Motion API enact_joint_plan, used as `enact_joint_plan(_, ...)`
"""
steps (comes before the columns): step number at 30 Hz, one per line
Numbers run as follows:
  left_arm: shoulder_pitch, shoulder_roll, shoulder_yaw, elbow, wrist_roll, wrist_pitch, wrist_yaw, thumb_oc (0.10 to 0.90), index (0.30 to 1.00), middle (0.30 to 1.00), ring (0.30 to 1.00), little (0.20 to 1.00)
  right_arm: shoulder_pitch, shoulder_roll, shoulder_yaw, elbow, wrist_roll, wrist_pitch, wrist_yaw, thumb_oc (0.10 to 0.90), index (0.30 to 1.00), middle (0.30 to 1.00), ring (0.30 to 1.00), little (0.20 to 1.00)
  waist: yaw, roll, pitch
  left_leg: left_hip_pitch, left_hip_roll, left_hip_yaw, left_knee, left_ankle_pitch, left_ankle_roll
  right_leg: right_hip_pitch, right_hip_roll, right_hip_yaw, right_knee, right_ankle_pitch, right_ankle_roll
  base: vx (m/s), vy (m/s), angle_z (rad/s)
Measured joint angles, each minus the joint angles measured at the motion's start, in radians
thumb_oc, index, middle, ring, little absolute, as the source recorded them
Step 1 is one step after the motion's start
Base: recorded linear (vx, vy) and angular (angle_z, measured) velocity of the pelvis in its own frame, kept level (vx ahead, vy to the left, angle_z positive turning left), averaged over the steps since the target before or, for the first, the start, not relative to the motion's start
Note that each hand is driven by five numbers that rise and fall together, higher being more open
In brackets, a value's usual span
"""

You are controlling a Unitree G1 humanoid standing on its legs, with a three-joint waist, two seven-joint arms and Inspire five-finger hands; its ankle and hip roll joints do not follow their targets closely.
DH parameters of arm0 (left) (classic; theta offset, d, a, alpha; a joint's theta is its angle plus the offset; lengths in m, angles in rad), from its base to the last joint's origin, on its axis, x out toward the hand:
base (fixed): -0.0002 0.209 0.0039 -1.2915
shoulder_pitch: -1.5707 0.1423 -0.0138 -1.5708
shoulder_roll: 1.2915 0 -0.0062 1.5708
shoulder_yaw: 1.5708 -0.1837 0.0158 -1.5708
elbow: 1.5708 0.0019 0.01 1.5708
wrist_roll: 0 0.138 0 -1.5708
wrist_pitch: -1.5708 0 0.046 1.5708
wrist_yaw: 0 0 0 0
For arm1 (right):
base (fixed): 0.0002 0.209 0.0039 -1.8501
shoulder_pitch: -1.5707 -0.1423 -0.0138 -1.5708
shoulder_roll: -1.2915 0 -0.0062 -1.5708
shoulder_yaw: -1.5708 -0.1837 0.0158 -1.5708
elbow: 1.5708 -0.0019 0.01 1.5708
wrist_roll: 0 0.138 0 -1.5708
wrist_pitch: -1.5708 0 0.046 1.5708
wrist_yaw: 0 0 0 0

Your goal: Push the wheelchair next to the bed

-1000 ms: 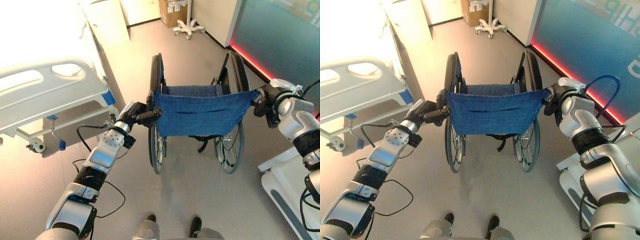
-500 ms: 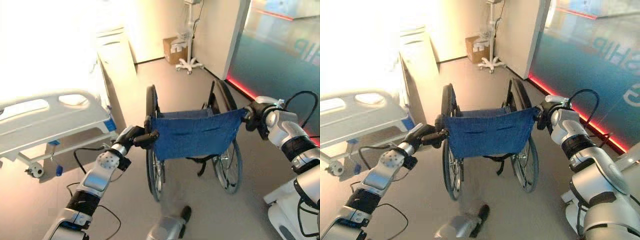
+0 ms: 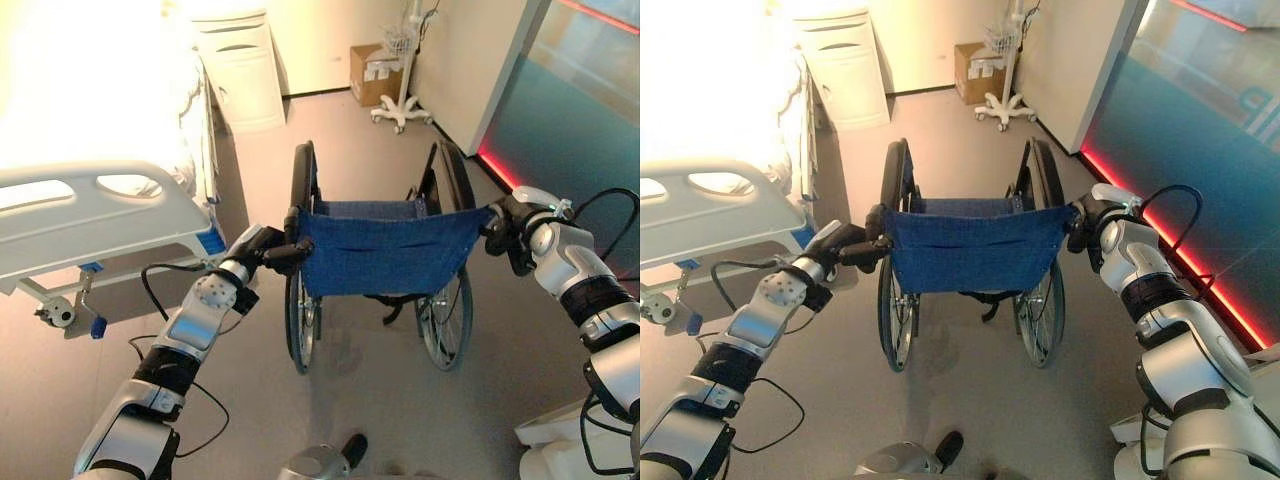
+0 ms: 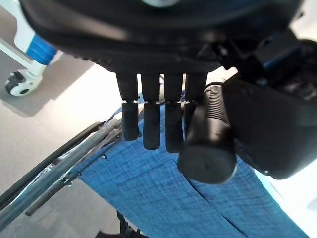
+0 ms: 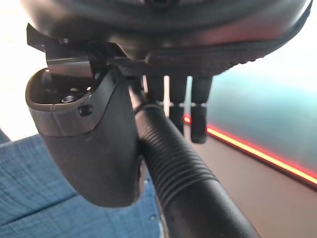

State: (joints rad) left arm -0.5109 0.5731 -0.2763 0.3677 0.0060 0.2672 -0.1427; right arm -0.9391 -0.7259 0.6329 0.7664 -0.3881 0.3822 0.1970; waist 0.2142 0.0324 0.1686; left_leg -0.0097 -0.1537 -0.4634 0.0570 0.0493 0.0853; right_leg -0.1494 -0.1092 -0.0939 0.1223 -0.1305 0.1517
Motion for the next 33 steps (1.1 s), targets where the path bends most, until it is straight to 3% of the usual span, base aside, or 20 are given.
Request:
enact_joint_plan(2,0.001,0.011,0.019,0.000,0.001,-0.001,0.009,0.400,0.300,0.300,0.300,0.300,-0.006,0.023,-0.001,-0.012,0.002,0.029,0.000,0.400,0.300,0.300,0.300,0.300,-0.016,-0.035,0.006,-0.005,0.004,-0.013,0.022,-0.050,-0.007,0.001,-0.036,0.020,-0.157,0.082,0.025,0.44,-0.377,0.64)
enact_joint_plan(3,0.001,0.017,0.023,-0.003,0.001,-0.002,0.011,0.400,0.300,0.300,0.300,0.300,-0.006,0.028,-0.001,-0.017,0.004,0.038,0.000,0.400,0.300,0.300,0.300,0.300,-0.020,-0.051,0.007,-0.003,0.005,-0.020,0.036,-0.066,-0.016,0.004,-0.045,0.034,-0.179,0.098,0.035,0.51,-0.555,0.77)
enact_joint_plan(4,0.000,0.029,0.035,-0.003,0.001,-0.007,0.012,0.400,0.300,0.300,0.300,0.300,-0.009,0.033,-0.001,-0.032,0.007,0.053,0.002,0.400,0.300,0.300,0.300,0.300,-0.030,-0.085,0.008,-0.005,0.010,-0.031,0.060,-0.100,-0.031,0.025,-0.058,0.045,-0.201,0.125,0.042,0.42,-0.513,0.79)
enact_joint_plan(6,-0.010,0.028,0.050,0.001,0.013,-0.023,0.013,0.400,0.300,0.300,0.300,0.300,-0.007,0.025,-0.006,-0.064,0.018,0.076,0.002,0.400,0.300,0.300,0.300,0.300,-0.045,-0.086,0.017,-0.015,0.059,-0.050,0.105,-0.171,-0.035,0.057,-0.010,0.035,-0.185,0.198,0.031,0.42,-0.486,1.06)
enact_joint_plan(8,-0.016,0.018,0.047,0.000,0.032,-0.023,0.012,0.400,0.300,0.300,0.300,0.300,-0.013,0.010,-0.008,-0.066,0.035,0.078,0.002,0.400,0.300,0.300,0.300,0.300,-0.080,-0.073,0.025,-0.019,0.103,0.012,0.138,-0.178,-0.039,0.081,0.025,0.017,-0.155,0.199,0.006,0.34,-0.334,1.14)
enact_joint_plan(9,-0.015,0.008,0.047,0.000,0.031,-0.023,0.012,0.400,0.300,0.300,0.300,0.300,-0.015,0.000,-0.006,-0.068,0.038,0.078,0.002,0.400,0.300,0.300,0.300,0.300,-0.084,-0.066,0.029,-0.028,0.104,0.037,0.169,-0.184,-0.050,0.089,0.026,-0.002,-0.137,0.193,-0.025,0.35,-0.348,1.05)
enact_joint_plan(10,-0.006,-0.018,0.040,-0.003,0.029,-0.021,0.011,0.400,0.300,0.300,0.300,0.300,-0.014,-0.033,0.007,-0.081,0.041,0.078,0.009,0.400,0.300,0.300,0.300,0.300,-0.086,-0.045,0.029,-0.020,0.125,0.090,0.167,-0.189,-0.055,0.095,0.039,-0.031,-0.085,0.157,-0.081,0.25,-0.254,0.87)
enact_joint_plan(12,0.002,-0.041,0.021,-0.026,0.028,-0.020,0.016,0.400,0.300,0.300,0.300,0.300,-0.012,-0.074,0.013,-0.089,0.041,0.078,0.024,0.400,0.300,0.300,0.300,0.300,-0.092,-0.012,0.017,-0.008,0.167,0.155,0.090,-0.181,-0.060,0.100,0.055,-0.081,-0.049,0.115,-0.095,0.21,-0.257,0.82)
enact_joint_plan(13,-0.005,-0.068,0.010,-0.024,0.024,-0.016,0.027,0.400,0.300,0.300,0.300,0.300,-0.007,-0.094,0.011,-0.088,0.042,0.078,0.024,0.400,0.300,0.300,0.300,0.300,-0.098,-0.011,0.015,-0.007,0.188,0.214,0.083,-0.156,-0.084,0.116,0.050,-0.115,-0.051,0.104,-0.105,0.14,-0.234,0.81)
enact_joint_plan(15,-0.016,-0.092,0.002,-0.021,0.014,-0.013,0.053,0.400,0.300,0.300,0.300,0.300,-0.006,-0.107,0.006,-0.083,0.039,0.078,0.022,0.400,0.300,0.300,0.300,0.300,-0.121,-0.008,0.011,-0.012,0.191,0.255,0.067,-0.118,-0.124,0.130,0.039,-0.142,-0.045,0.081,-0.105,0.10,-0.180,0.86)
enact_joint_plan(19,-0.114,-0.094,-0.049,0.032,-0.041,-0.003,0.119,0.400,0.300,0.300,0.300,0.300,-0.016,-0.124,-0.049,-0.084,0.020,0.076,0.020,0.400,0.300,0.300,0.300,0.300,-0.193,-0.005,0.009,-0.017,0.200,0.358,-0.053,-0.017,-0.129,0.133,0.046,-0.145,-0.050,0.049,-0.109,0.11,-0.220,0.87)
enact_joint_plan(27,-0.172,-0.088,-0.060,0.106,-0.049,0.022,0.145,0.400,0.300,0.300,0.300,0.300,-0.052,-0.095,-0.063,-0.084,0.003,0.076,0.020,0.400,0.300,0.300,0.300,0.300,-0.200,-0.006,0.009,-0.017,0.212,0.383,-0.067,0.060,-0.205,0.153,0.065,-0.166,-0.076,0.026,-0.143,0.15,-0.190,0.17)
enact_joint_plan(30,-0.160,-0.085,-0.067,0.110,-0.049,0.021,0.147,0.400,0.300,0.300,0.300,0.300,-0.057,-0.085,-0.054,-0.076,0.001,0.076,0.020,0.400,0.300,0.300,0.300,0.300,-0.195,-0.014,0.009,-0.035,0.196,0.360,-0.015,0.063,-0.209,0.175,0.069,-0.167,-0.091,0.024,-0.148,0.31,-0.197,0.10)
enact_joint_plan(31,-0.133,-0.078,-0.069,0.091,-0.048,0.018,0.153,0.400,0.300,0.300,0.300,0.300,-0.053,-0.078,-0.034,-0.075,0.001,0.076,0.016,0.400,0.300,0.300,0.300,0.300,-0.188,-0.040,0.016,-0.058,0.182,0.336,0.031,0.044,-0.212,0.203,0.062,-0.162,-0.113,0.026,-0.154,0.36,-0.173,-0.15)
enact_joint_plan(33,-0.050,-0.073,-0.044,0.013,-0.038,0.018,0.173,0.400,0.300,0.300,0.300,0.300,-0.045,-0.069,-0.029,-0.088,0.001,0.076,0.014,0.400,0.300,0.300,0.300,0.300,-0.140,-0.048,0.014,-0.073,0.130,0.297,0.035,0.039,-0.207,0.213,0.064,-0.110,-0.123,0.026,-0.156,0.41,-0.118,-0.67)
